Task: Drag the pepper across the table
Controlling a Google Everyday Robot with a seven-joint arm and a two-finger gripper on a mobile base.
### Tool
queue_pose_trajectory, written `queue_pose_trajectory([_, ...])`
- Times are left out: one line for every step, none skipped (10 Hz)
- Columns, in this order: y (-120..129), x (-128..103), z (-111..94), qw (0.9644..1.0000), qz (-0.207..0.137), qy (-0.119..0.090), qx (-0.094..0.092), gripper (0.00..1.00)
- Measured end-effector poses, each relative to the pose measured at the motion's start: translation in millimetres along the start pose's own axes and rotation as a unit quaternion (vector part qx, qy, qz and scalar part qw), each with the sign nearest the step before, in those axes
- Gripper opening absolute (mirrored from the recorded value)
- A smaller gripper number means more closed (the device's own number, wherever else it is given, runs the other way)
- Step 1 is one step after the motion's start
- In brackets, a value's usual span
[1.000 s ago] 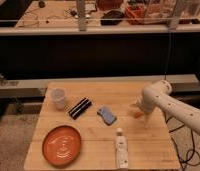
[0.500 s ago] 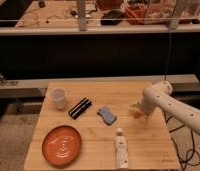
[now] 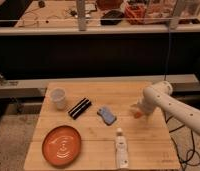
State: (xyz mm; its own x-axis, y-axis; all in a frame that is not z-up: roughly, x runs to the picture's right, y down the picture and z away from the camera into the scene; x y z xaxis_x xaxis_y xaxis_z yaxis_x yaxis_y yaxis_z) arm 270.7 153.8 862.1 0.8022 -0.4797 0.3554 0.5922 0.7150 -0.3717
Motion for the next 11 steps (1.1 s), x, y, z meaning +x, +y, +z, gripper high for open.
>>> queue_pose_trajectory([0.3,0.3,0.7,1.0000,0.002,-0.001,0.000,0.80])
queue_pose_trajectory([0.3,1.1,1.6,1.0000,0.004,-0.002,0.000,0.80])
queue_pose_trajectory([0.1,1.3,2.3,1.0000,0.005,-0.003,0.000,0.80])
queue_pose_trajectory([0.8,2.1,3.2,1.0000,0.006,-0.004,0.000,0.80])
queue_pose_trajectory([0.7,2.7,4.4,1.0000,0.007,-0.005,0.000,0.80])
queue_pose_trajectory([-0.1,3.5,5.4,1.0000,0.008,-0.005,0.000,0.80])
queue_pose_trajectory([-1.1,3.7,6.1,0.9999,0.008,-0.006,0.001,0.80])
queue_pose_trajectory([-2.5,4.6,7.4,0.9999,0.009,-0.007,0.001,0.80])
queue_pose_trajectory([-2.3,5.4,8.5,0.9999,0.010,-0.008,0.000,0.80])
queue_pose_trajectory([-3.0,6.1,9.6,0.9999,0.010,-0.009,0.001,0.79])
queue_pose_trajectory([-3.6,6.2,10.3,0.9999,0.010,-0.010,0.000,0.78])
